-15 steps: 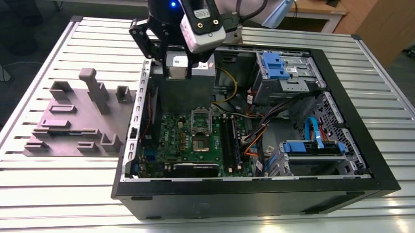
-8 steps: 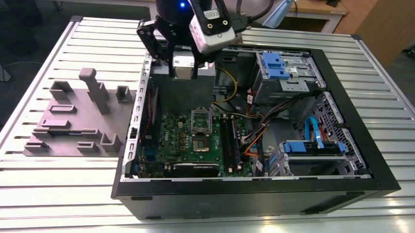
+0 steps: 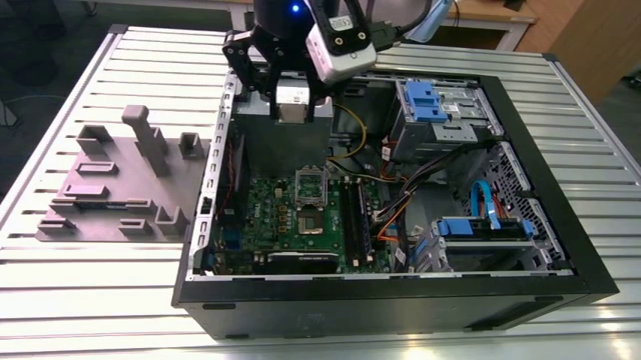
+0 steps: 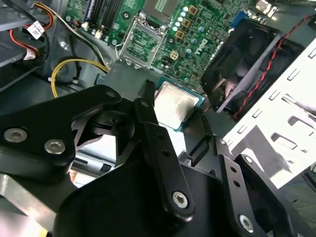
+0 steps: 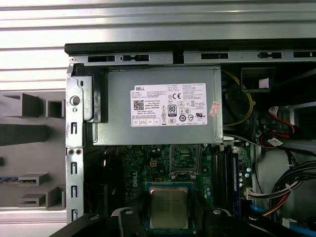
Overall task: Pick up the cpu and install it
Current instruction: 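Pick up the cpu and move it towards the insertion slot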
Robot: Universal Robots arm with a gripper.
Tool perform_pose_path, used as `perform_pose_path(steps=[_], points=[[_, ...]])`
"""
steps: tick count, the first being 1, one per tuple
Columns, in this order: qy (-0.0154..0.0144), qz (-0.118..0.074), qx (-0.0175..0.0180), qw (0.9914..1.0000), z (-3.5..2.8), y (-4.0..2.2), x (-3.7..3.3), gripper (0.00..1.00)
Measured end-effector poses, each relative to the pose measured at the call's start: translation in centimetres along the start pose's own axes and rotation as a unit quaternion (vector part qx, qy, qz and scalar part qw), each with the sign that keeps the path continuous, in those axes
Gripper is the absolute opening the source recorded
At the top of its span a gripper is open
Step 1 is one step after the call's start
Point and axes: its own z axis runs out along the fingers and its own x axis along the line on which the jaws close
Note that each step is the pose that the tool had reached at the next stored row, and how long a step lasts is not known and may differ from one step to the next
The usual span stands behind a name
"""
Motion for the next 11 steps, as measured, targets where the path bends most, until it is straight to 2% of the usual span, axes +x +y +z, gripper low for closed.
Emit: perform_pose_path(steps=[11], points=[[0.0000, 0.000, 0.0000, 1.00000, -0.01, 0.05, -1.20, 0.47]])
